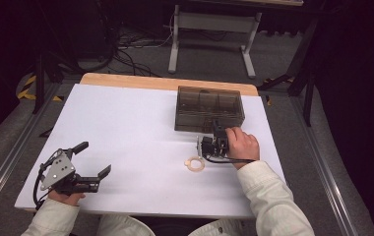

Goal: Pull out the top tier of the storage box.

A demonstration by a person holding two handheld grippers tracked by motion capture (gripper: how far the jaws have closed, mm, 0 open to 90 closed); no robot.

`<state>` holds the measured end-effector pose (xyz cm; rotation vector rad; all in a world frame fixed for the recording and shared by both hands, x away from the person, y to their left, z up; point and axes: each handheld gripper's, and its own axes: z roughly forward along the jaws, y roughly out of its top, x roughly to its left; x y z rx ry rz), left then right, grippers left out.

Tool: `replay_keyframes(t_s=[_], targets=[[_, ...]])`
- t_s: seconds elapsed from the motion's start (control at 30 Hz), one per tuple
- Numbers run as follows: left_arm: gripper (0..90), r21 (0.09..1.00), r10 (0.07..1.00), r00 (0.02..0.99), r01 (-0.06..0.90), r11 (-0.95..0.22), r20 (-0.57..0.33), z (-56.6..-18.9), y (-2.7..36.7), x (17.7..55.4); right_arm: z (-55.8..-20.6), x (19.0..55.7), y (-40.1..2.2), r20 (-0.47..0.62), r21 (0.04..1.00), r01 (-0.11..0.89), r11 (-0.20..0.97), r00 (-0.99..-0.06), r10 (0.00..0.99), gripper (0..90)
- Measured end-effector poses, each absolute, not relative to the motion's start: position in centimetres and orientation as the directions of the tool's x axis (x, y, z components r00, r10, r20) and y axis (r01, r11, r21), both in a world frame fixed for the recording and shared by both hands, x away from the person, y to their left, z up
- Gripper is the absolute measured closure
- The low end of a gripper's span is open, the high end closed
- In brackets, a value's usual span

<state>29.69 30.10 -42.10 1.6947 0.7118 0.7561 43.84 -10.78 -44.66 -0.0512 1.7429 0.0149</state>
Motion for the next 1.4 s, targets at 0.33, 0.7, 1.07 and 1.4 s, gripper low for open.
replay_keyframes(t_s=[0.33, 0.7, 1.07, 1.4], targets=[[1.2, 0.971, 0.775, 0.618, 0.082, -0.226, 0.129, -42.1, 30.0, 29.7, -44.1, 41.6, -11.1, -0.983, -0.034, -0.080, 0.996, -0.179, -0.048, 80.7], [1.2, 0.970, 0.774, 0.619, 0.082, -0.227, 0.129, -42.1, 29.9, 29.6, -43.4, 39.9, -11.3, -0.963, 0.017, -0.122, 0.992, -0.268, -0.017, 62.9], [1.2, 0.970, 0.774, 0.619, 0.082, -0.229, 0.131, -42.1, 29.9, 29.6, -42.0, 38.9, -11.5, -0.961, 0.064, -0.171, 0.983, -0.275, 0.014, 56.9], [1.2, 0.971, 0.775, 0.619, 0.080, -0.227, 0.131, -42.1, 29.9, 29.6, -40.7, 38.4, -12.0, -0.954, 0.138, -0.200, 0.970, -0.290, 0.076, 56.2]])
